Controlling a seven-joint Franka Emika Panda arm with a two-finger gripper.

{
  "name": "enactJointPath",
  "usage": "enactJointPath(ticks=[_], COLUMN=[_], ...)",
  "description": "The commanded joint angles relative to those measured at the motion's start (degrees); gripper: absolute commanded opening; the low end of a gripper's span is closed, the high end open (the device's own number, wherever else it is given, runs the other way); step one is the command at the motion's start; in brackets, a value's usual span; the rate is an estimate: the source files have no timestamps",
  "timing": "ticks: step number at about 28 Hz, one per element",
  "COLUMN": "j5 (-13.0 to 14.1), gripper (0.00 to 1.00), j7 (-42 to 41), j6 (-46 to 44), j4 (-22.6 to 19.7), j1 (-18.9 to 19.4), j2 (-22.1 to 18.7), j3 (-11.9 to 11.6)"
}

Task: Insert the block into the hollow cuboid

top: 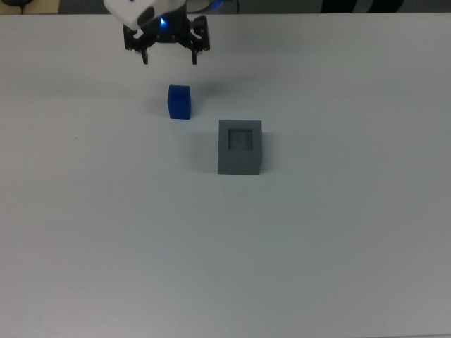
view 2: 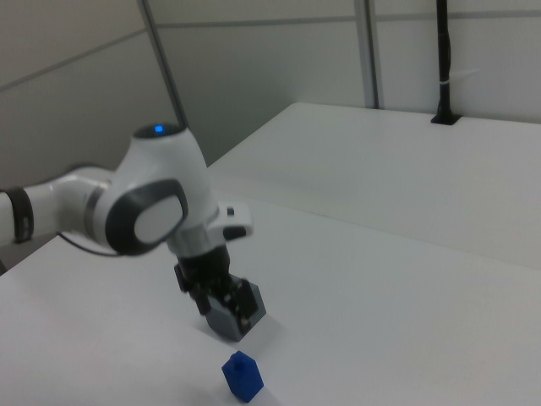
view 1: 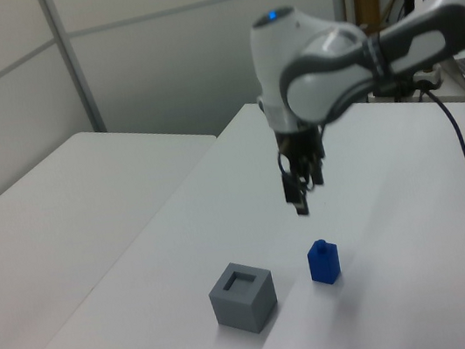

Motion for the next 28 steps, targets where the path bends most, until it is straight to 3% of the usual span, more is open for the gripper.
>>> enactJointPath(ticks=[1,9,22,28], j5=[0.43,0.43,0.34,0.34], gripper=[1.0,1.0,0.99,0.67], j7=[-0.85,-0.85,1.25,1.34], j6=[7.11,13.81,18.73,18.21], j4=[-7.88,-12.99,-12.47,-12.2], j1=[0.14,0.14,0.49,0.49], j2=[-2.5,1.01,6.9,6.47], j3=[-0.11,-0.11,-0.11,-0.11])
